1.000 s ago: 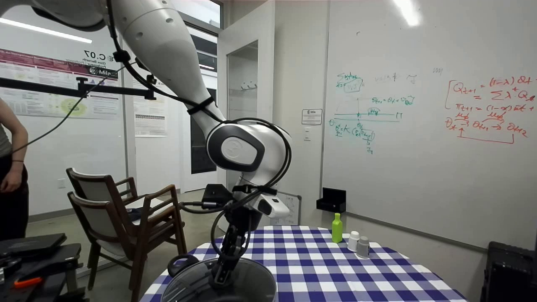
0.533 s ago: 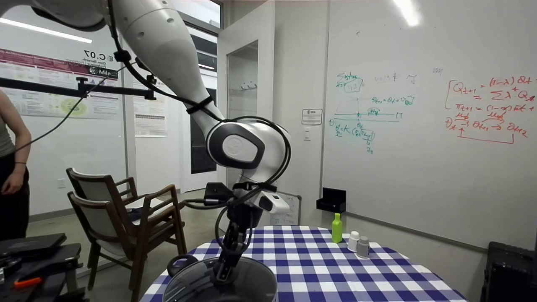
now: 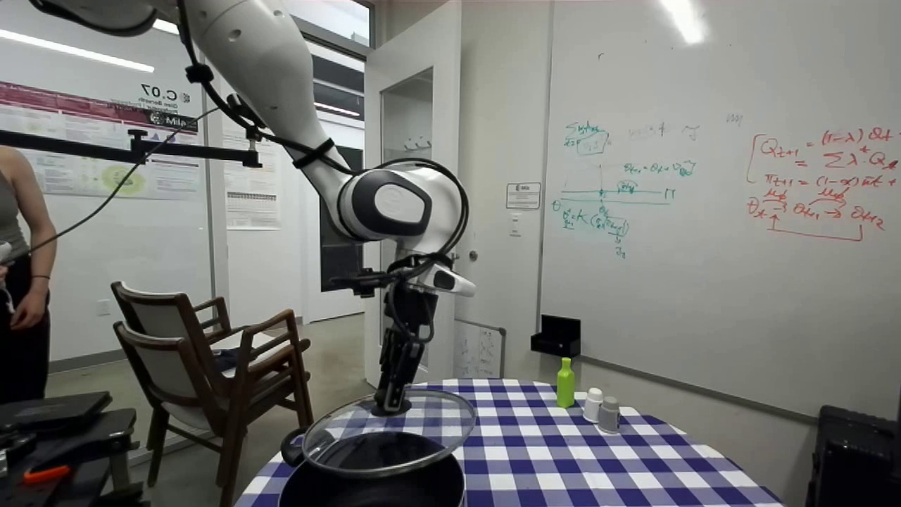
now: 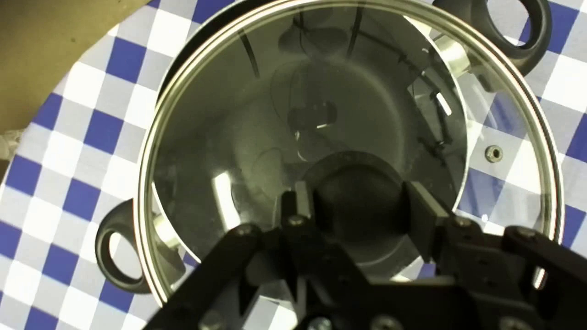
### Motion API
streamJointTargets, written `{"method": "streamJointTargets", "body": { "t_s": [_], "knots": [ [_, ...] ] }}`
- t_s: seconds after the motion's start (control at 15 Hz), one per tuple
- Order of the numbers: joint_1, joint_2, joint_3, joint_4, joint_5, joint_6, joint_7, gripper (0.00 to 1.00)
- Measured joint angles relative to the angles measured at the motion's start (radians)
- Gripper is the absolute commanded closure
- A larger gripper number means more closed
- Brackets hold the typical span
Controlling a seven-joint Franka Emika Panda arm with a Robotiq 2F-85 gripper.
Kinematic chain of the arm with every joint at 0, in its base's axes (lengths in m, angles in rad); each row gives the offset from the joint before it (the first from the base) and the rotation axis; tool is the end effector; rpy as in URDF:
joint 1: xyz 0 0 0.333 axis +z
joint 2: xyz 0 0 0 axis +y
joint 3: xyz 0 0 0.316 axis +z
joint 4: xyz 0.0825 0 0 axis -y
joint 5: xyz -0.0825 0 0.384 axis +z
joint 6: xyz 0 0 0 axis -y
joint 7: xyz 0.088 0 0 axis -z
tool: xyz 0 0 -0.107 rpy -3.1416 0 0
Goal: Remove the lid from the pot
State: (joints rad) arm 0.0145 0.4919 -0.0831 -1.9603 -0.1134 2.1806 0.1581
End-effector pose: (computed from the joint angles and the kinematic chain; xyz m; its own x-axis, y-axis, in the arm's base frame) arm 0.5848 -0.0437 0.2033 0.9550 -0.1587 -0.2507 -0.1230 -0.9806 0.1524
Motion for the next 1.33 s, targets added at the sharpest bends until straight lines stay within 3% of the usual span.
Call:
{"method": "streamJointTargets", "body": {
  "t_s": [0.27, 0.67, 1.0, 1.33],
  "knots": [
    [0.126, -0.06, 0.025, -0.036, -0.142, 0.0, 0.063, 0.75],
    [0.271, -0.111, 0.129, -0.149, -0.272, 0.0, 0.108, 0.75],
    [0.317, -0.09, 0.194, -0.137, -0.262, 0.0, 0.156, 0.75],
    [0.325, 0.02, 0.201, -0.003, -0.211, -0.011, 0.199, 0.75]
  ]
}}
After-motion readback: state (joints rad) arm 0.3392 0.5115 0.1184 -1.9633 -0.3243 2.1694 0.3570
